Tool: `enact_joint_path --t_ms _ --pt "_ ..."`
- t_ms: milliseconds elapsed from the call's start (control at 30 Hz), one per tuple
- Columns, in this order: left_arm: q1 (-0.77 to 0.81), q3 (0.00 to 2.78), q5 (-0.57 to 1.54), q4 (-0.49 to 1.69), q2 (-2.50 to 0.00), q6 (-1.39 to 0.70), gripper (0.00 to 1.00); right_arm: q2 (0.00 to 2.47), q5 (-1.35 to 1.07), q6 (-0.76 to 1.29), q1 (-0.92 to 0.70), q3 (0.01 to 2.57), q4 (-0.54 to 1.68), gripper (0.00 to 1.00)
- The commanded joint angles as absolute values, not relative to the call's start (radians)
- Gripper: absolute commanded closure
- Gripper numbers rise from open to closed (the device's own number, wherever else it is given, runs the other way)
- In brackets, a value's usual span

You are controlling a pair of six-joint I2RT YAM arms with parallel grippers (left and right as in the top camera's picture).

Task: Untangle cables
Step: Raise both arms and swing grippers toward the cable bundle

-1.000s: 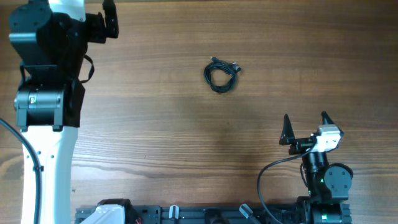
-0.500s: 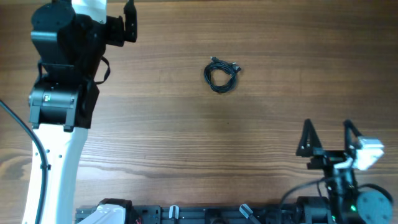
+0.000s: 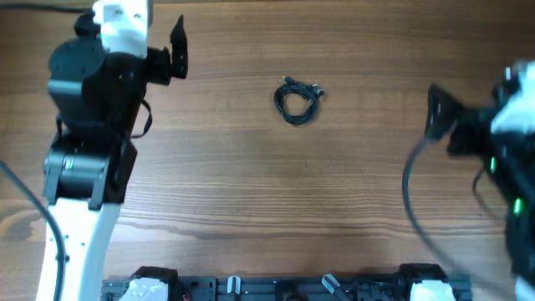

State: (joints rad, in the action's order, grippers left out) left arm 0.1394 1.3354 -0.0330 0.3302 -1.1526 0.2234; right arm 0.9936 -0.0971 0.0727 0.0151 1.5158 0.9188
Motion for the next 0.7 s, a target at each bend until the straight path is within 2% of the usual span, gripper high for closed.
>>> enact_joint_path --t_ms 0,200,467,500,567,600,633,667 --pt "0.144 1.258 -0.044 0.304 -1.106 0.229 0.0 1.188 -0.115 0.006 0.02 1.696 0.974 0.0" --pt "0.144 1.172 -0.052 0.26 -1.045 0.233 0.0 1.411 -0.114 -0.171 0.02 1.838 0.991 0.0" --pt "0.132 1.161 -0.054 0.27 -1.013 0.232 0.0 1.444 -0.115 -0.348 0.02 1.837 0.919 0.01" --pt "0.13 1.158 -0.054 0.269 -1.013 0.231 0.0 1.443 -0.114 -0.348 0.02 1.837 0.903 0.12" --pt "0.13 1.143 -0.054 0.268 -1.008 0.228 0.0 1.443 -0.115 -0.336 0.02 1.837 0.89 0.44" --pt "0.13 1.133 -0.054 0.264 -1.005 0.228 0.01 1.443 -0.114 -0.336 0.02 1.837 0.887 0.51" --pt "0.13 1.122 -0.054 0.261 -1.002 0.228 0.01 1.444 -0.114 -0.337 0.02 1.837 0.88 0.49" --pt "0.13 1.107 -0.054 0.257 -1.001 0.228 0.01 1.445 -0.114 -0.337 0.02 1.837 0.856 0.03"
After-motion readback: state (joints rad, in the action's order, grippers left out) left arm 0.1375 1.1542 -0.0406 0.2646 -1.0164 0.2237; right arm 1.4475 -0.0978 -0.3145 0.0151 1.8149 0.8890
